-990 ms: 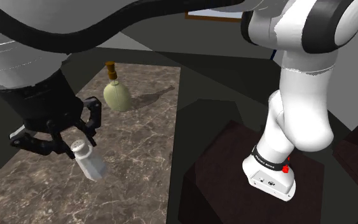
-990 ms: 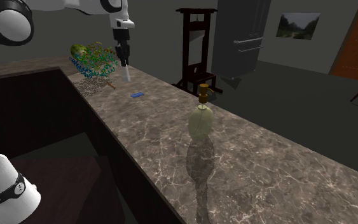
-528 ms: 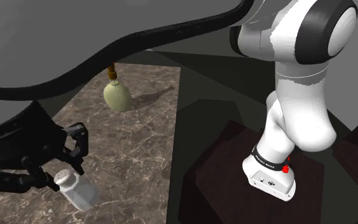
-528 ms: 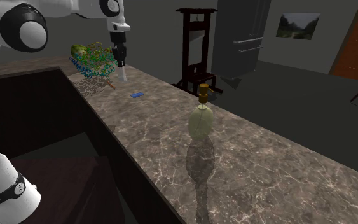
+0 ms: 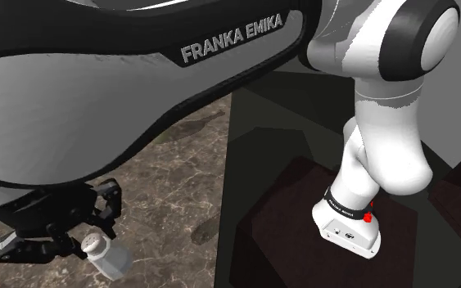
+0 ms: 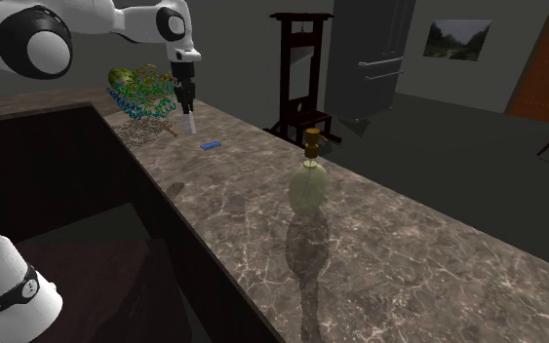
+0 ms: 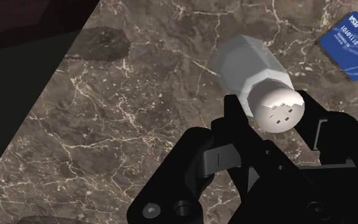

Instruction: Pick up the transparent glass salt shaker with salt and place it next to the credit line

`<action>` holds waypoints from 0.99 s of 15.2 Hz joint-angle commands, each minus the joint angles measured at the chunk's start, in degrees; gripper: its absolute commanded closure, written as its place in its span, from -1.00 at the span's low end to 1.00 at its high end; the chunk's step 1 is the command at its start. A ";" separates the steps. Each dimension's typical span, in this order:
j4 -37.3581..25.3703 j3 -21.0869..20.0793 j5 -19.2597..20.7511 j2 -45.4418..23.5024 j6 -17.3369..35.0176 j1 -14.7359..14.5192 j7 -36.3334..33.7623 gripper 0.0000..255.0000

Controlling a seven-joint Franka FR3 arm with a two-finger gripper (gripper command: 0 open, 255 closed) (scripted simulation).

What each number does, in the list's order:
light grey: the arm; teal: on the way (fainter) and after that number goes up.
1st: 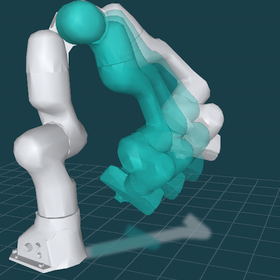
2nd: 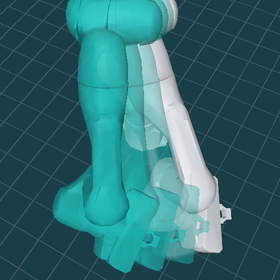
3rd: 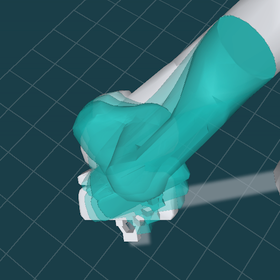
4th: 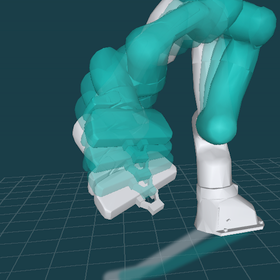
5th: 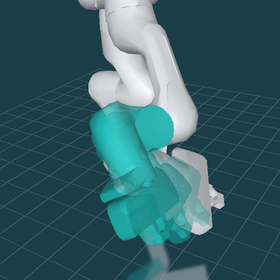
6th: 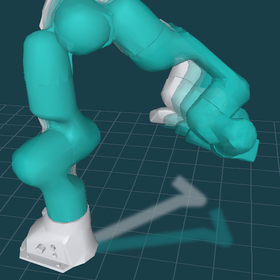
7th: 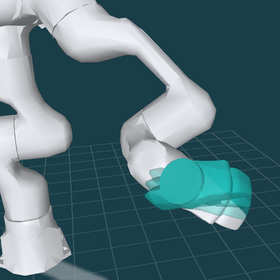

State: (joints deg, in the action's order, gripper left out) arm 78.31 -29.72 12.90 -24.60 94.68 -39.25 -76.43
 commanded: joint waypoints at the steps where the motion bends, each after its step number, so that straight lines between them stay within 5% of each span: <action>1: 2.14 0.05 -0.02 0.17 1.98 0.34 -0.08 1.00; 15: 10.71 0.69 1.11 -1.47 11.89 0.93 -1.17 1.00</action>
State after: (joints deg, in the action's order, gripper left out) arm 88.69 -29.11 13.85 -25.78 105.93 -38.30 -77.52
